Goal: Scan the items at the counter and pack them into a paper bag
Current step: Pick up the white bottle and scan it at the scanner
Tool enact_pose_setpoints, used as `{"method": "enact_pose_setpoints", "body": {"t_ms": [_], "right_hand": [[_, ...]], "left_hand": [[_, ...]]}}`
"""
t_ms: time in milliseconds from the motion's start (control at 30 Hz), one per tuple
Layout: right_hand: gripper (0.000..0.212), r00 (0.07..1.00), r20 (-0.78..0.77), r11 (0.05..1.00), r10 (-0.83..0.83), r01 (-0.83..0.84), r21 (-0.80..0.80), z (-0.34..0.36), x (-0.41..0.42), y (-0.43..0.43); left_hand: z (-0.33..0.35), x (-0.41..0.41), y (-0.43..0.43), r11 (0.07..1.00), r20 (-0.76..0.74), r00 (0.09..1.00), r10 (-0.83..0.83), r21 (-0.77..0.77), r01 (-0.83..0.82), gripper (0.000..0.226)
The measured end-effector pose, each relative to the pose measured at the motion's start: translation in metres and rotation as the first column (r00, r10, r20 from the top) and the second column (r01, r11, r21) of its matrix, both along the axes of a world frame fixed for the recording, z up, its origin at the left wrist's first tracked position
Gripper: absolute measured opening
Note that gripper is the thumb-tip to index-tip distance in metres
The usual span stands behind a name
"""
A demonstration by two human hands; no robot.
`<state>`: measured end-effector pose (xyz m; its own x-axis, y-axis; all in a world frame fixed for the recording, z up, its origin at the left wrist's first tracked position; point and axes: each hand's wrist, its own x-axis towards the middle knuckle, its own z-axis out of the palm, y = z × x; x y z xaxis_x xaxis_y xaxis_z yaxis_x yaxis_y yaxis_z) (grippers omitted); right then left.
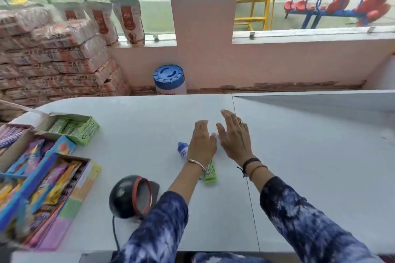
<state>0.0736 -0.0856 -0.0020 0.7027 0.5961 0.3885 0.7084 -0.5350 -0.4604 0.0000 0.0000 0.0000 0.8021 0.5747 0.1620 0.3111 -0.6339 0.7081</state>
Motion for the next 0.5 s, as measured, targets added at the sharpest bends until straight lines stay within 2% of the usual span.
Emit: {"method": "enact_pose_setpoints", "body": {"t_ms": [33, 100, 167, 267, 333, 400, 433, 467, 500], "right_hand": [[0.043, 0.998, -0.05, 1.0, -0.028, 0.028, -0.002, -0.006, -0.002, -0.003], [0.036, 0.99, -0.114, 0.997, -0.082, 0.08, -0.02, -0.02, -0.005, -0.009], [0.031, 0.974, -0.193, 0.992, -0.116, 0.106, -0.063, -0.035, -0.009, -0.015], [0.025, 0.907, -0.403, 0.992, -0.125, 0.122, -0.033, -0.042, -0.008, -0.02], [0.019, 0.808, -0.569, 0.979, -0.154, 0.203, 0.022, -0.044, -0.006, -0.023], [0.02, 0.667, -0.732, 0.933, -0.139, 0.335, 0.129, -0.043, 0.0, -0.022], [0.025, 0.565, -0.821, 0.904, -0.085, 0.39, 0.175, -0.042, 0.005, -0.022], [0.032, 0.453, -0.891, 0.883, -0.004, 0.419, 0.209, -0.04, 0.01, -0.022], [0.037, 0.346, -0.934, 0.876, 0.093, 0.418, 0.242, -0.038, 0.014, -0.022]], "left_hand": [[-0.005, 0.002, -0.003, 0.999, -0.09, 0.996, -0.012, -0.037, 0.009, 0.047], [-0.017, 0.006, -0.008, 1.0, -0.219, 0.975, -0.026, -0.005, 0.026, 0.051], [-0.03, 0.009, -0.013, 1.0, -0.296, 0.955, -0.013, 0.019, 0.02, 0.048], [-0.037, 0.014, -0.015, 0.999, -0.31, 0.951, 0.0, 0.039, 0.013, 0.04], [-0.039, 0.016, -0.015, 0.999, -0.266, 0.964, 0.018, -0.024, -0.026, 0.04], [-0.032, 0.012, -0.02, 0.971, -0.21, 0.972, 0.11, -0.186, -0.15, 0.039], [-0.028, 0.01, -0.024, 0.92, -0.197, 0.967, 0.161, -0.325, -0.219, 0.036], [-0.024, 0.006, -0.027, 0.807, -0.164, 0.965, 0.206, -0.529, -0.262, 0.03], [-0.019, 0.003, -0.031, 0.602, -0.117, 0.96, 0.256, -0.757, -0.253, 0.025]]}}
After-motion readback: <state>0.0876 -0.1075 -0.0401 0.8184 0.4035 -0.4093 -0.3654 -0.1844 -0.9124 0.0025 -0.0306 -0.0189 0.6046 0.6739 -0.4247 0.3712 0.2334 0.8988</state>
